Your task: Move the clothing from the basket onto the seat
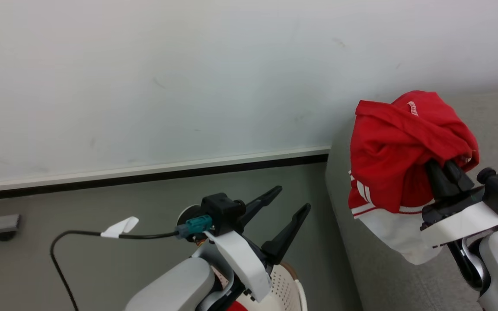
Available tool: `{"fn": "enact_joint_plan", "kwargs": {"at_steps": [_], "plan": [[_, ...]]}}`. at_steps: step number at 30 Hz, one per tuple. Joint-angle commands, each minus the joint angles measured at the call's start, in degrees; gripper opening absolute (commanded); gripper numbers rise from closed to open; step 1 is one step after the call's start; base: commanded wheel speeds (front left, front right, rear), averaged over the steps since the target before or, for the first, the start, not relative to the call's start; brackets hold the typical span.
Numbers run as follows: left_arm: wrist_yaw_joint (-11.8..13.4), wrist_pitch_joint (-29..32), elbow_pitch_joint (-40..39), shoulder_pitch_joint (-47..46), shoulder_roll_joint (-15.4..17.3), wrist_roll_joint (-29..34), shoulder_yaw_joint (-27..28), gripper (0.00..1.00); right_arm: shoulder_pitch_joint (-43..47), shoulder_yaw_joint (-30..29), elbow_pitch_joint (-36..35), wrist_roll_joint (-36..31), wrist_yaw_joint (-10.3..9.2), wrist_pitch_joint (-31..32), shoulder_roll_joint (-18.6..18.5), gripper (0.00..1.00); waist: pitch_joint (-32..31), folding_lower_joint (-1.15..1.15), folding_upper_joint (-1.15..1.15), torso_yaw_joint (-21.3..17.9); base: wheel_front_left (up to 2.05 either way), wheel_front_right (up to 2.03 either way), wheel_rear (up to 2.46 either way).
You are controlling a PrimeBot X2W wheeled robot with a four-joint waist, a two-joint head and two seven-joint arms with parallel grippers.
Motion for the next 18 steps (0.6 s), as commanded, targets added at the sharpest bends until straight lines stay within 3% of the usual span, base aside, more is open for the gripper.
{"fn": "enact_joint_plan", "kwargs": {"at_steps": [1, 7, 18], "plan": [[0.0, -0.7, -0.1, -0.7, 0.5, 0.5, 0.5, 1.0, -1.4, -0.6, -0.8, -0.8, -0.12, -0.4, -0.4, 0.0, 2.3, 0.0, 0.0, -4.9, 0.0, 0.0, 0.0], [0.1, -0.8, -0.3, -1.9, 1.1, 1.4, 0.4, 1.0, -2.0, -1.9, -1.7, -1.4, -0.12, -0.3, -0.9, 0.0, 4.7, 0.0, 0.0, -9.9, 0.0, 0.0, 0.0], [-0.2, -0.2, 0.2, -2.7, 1.2, 1.2, -0.2, 1.0, -1.6, -4.5, -1.9, -0.7, -0.12, 0.4, -1.3, 0.0, 7.2, 0.0, 0.0, -14.2, 0.0, 0.0, 0.0]]}}
